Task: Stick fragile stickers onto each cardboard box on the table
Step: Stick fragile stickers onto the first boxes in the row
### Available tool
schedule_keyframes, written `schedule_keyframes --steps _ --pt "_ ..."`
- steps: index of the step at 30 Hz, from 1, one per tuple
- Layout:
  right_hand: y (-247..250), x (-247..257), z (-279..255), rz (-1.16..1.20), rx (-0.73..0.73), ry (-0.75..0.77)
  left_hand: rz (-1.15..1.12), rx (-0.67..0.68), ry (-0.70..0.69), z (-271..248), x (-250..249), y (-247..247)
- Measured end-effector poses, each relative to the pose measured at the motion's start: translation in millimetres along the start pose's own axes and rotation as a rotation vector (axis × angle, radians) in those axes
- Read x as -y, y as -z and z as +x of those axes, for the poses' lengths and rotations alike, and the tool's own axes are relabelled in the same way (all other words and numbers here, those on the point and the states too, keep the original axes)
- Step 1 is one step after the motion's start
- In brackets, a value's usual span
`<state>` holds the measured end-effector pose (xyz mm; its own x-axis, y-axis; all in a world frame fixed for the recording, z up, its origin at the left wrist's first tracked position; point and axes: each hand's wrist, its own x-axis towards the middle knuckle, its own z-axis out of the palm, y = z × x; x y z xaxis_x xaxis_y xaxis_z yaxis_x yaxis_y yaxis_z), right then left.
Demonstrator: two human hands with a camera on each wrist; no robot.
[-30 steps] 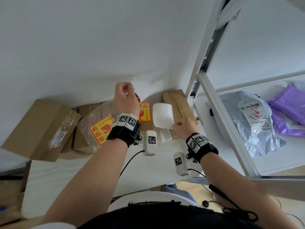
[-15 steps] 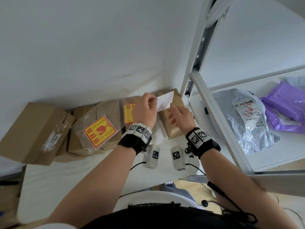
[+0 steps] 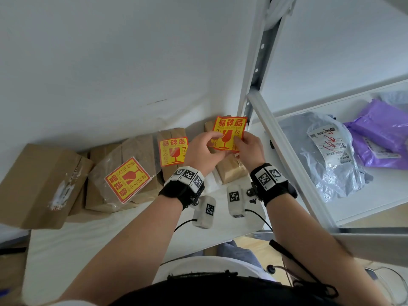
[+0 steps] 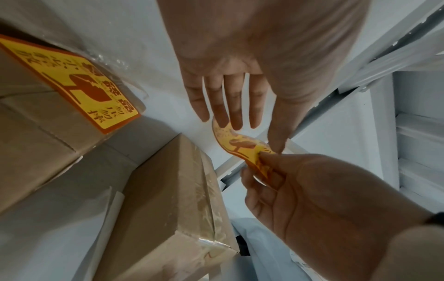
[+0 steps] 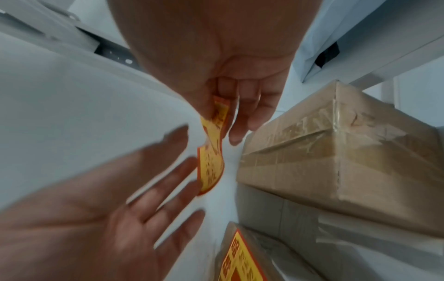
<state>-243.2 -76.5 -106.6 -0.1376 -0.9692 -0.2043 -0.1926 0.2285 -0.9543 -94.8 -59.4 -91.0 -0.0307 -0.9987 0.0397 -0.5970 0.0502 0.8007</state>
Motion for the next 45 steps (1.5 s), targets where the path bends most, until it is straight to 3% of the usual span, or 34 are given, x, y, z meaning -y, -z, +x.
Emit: schedule_keyframes --steps 3,7,12,19,28,34,45 --pt "7.4 5.2 3.7 0.044 0.071 -0.065 0.037 -0.052 0.032 7.8 5.3 3.0" --pt "7.4 2.9 10.4 0.039 0.118 -0.101 -0.030 0.065 0.153 23.9 14.5 4.4" --pt "1.2 -16.5 24.1 -0.180 -0.014 -0.076 -0.203 0.049 0.271 40.6 14.1 -3.1" --pt "2.8 -21.5 32.1 -0.101 -0.257 -0.195 -0.262 0.006 0.391 48.6 17.6 -23.9" --pt "-3.3 -34.9 41.6 -0.516 -0.300 -0.049 -0.336 -0.053 0.544 52.7 31.9 -38.7" --pt "-7.3 -40.8 47.5 -0.583 -0.254 -0.008 -0.130 -0.035 0.449 59.1 36.5 -43.2" --pt "-9.0 -47.8 52.8 -0.670 -0.220 -0.035 -0.025 -0.039 0.412 65.8 42.0 -48.4"
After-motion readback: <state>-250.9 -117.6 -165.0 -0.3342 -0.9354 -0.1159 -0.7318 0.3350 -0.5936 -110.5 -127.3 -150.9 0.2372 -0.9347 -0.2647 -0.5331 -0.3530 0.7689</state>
